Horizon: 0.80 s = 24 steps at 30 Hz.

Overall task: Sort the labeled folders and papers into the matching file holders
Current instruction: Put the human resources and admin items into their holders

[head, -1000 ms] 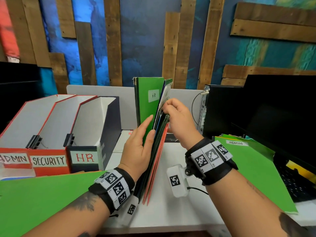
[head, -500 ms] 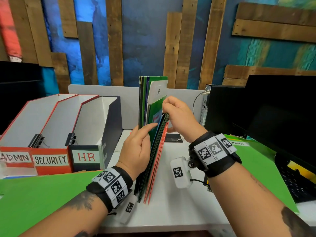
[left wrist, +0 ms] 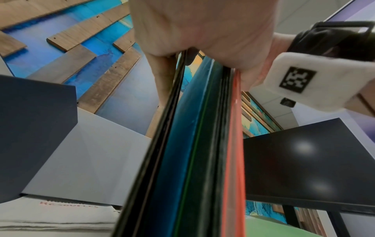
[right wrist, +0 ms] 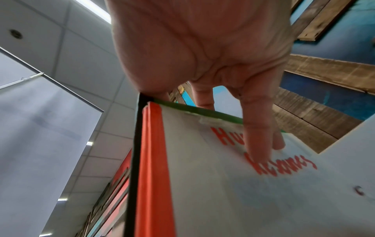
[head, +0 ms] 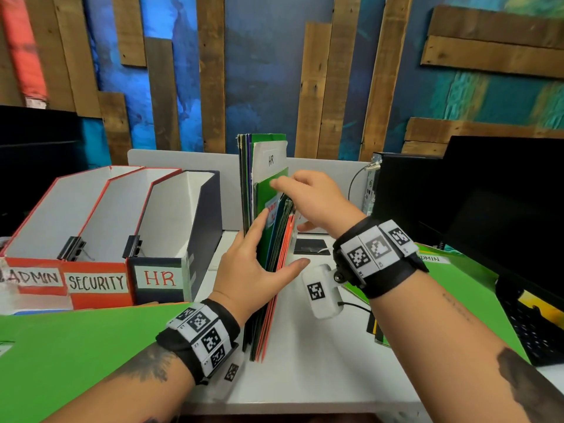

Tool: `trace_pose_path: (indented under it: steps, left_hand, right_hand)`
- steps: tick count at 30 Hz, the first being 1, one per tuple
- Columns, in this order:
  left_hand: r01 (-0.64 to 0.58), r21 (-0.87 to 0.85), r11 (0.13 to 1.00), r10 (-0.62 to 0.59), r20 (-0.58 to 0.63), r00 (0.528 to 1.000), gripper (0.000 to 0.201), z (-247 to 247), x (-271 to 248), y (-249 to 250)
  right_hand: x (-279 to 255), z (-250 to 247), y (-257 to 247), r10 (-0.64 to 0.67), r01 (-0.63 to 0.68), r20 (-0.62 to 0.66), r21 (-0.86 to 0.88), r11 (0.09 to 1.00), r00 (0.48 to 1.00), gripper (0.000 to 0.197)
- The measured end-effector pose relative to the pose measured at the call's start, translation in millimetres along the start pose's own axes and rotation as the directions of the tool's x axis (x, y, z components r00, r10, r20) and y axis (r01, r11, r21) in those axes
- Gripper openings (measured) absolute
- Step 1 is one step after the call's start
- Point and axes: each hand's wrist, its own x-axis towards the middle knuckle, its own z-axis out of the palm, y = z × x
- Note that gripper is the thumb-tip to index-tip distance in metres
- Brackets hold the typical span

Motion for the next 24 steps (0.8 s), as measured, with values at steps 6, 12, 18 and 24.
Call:
trace_pose_path:
  steps: [6,12,18,24]
  left_hand:
    - [0.035,-0.003,0.999,-0.035,0.032,0.999,0.1,1,-1,-1]
    - [0.067,0.013,0.998,-0.067,0.013,0.998,0.101,1,-2,-6]
    - [0.066,-0.004,0.998,-0.066,0.001,0.998,0.09,-2,-2,-9]
    - [0.033,0.043,0.999,-0.034,0.029,0.999,0.05,3,0,-5]
  right_hand:
    - [14,-8,-19,0.134,-0.116,0.143,-0.127,0.985,0.981,0.012]
    - [40,-4,-17,-0.057,0.022,-0.236,-0.148,0.989,0.97,0.027]
    - [38,-23,-33,-0.367,0.343,-0.642,-0.168,0.924,0.673,0.017]
    - [42,5,-15,-0.098,0.087,-0.23,-0.058,0.994,0.968,0.03]
